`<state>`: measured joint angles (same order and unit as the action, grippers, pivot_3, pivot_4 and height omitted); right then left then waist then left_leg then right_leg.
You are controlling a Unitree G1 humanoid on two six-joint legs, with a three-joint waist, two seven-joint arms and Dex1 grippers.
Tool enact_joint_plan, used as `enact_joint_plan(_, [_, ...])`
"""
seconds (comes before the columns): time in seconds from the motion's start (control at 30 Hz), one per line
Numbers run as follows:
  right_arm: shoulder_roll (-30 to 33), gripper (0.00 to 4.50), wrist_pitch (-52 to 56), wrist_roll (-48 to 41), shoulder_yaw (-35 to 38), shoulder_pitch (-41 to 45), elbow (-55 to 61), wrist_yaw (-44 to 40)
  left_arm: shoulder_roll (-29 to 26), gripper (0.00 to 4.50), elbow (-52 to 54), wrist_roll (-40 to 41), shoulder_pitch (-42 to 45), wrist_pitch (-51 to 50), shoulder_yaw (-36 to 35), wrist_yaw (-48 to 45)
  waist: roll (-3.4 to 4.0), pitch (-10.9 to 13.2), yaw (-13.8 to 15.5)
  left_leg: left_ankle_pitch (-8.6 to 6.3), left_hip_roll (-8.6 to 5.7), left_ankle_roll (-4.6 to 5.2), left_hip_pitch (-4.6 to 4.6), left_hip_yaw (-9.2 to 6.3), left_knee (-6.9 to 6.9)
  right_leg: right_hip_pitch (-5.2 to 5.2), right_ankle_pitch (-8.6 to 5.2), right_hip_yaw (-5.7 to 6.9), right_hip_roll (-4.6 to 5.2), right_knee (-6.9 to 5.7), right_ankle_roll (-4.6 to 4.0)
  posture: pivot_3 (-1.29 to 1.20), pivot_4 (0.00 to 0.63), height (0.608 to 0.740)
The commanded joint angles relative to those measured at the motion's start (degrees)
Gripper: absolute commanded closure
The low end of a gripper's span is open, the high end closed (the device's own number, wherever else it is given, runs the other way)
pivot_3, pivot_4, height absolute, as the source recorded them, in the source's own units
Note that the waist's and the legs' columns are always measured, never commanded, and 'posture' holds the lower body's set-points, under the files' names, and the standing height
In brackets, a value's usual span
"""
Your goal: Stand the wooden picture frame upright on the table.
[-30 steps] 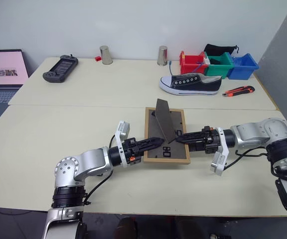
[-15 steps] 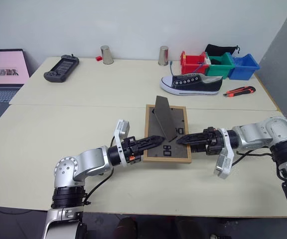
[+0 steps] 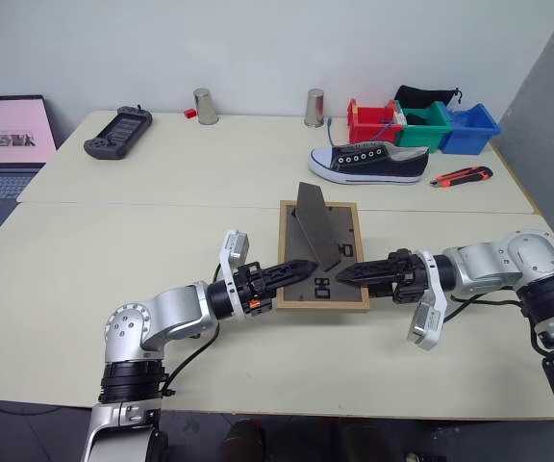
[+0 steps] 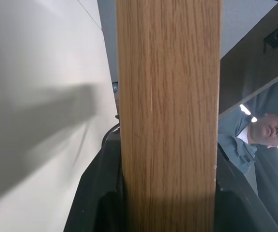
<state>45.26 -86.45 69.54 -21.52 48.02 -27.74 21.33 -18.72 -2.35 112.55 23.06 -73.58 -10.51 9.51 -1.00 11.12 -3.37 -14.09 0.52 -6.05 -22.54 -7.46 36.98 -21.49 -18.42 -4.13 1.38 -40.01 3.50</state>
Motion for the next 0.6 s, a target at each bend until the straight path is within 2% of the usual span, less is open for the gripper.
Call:
enact_joint_plan(0.03, [0.06, 2.94, -1.12, -3.24, 0.6, 1.35, 1.45, 0.65, 0.04, 3.15, 2.52, 0.45, -0.45, 0.66, 0.58, 0.97, 0.0, 0.0, -0.03, 0.0, 0.0, 0.0, 0.0, 0.01, 0.0, -0.01, 0.0, -0.01, 0.0, 0.0, 0.0, 0.0, 0.15, 0.74])
enact_joint_plan(0.17, [-0.23, 3.18, -0.42, -3.39, 0.19, 1.63, 1.09, 0.25, -0.01, 3.15, 3.26, 0.45, -1.03, 0.88, 0.93, 0.86, 0.0, 0.0, -0.02, 0.0, 0.0, 0.0, 0.01, 0.0, 0.0, 0.01, 0.0, 0.0, 0.0, 0.0, 0.0, 0.0, 0.15, 0.74])
enact_joint_plan(0.6, [-0.18, 3.19, -0.69, -4.11, -0.09, 2.31, -0.64, 0.03, -2.77, 3.15, 4.55, 0.45, -1.5, 1.65, 2.38, 0.73, 0.0, 0.0, -0.02, 0.0, 0.0, 0.0, 0.01, 0.0, 0.0, 0.01, 0.0, 0.0, 0.0, 0.0, 0.0, 0.0, 0.15, 0.74])
